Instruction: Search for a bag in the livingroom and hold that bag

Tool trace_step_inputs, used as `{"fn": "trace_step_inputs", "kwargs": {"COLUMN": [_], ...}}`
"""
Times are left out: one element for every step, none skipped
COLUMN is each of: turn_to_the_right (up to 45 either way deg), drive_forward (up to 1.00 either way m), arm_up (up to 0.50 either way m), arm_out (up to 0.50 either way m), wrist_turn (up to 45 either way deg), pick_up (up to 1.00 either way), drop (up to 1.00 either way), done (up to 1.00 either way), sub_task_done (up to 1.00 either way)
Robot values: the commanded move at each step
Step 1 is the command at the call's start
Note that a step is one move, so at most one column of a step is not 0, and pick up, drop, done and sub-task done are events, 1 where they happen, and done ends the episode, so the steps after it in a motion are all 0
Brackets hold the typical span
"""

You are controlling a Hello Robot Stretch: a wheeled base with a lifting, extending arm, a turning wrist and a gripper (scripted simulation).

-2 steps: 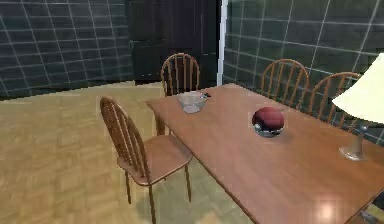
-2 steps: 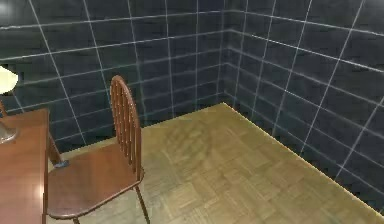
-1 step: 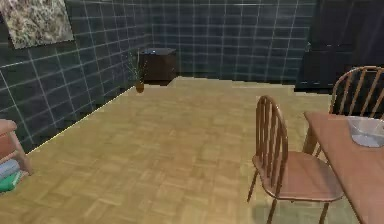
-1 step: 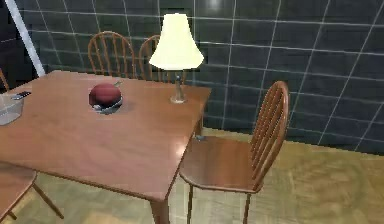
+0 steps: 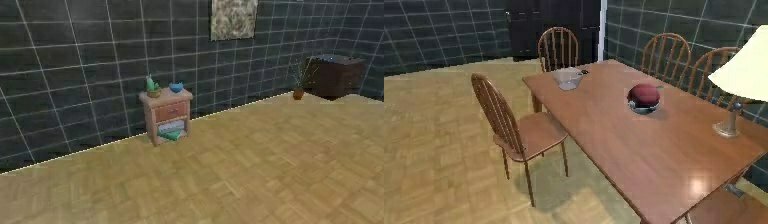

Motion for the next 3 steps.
{"fn": "trace_step_inputs", "kwargs": {"turn_to_the_right": [-45.0, -15.0, 0.0], "drive_forward": [0.0, 0.0, 0.05], "arm_up": [0.0, 0.0, 0.0], "arm_out": [0.0, 0.0, 0.0], "wrist_turn": [0.0, 0.0, 0.0], "pick_up": [0.0, 0.0, 0.0], "drop": [0.0, 0.0, 0.0], "done": [0.0, 0.0, 0.0], "sub_task_done": [0.0, 0.0, 0.0]}}
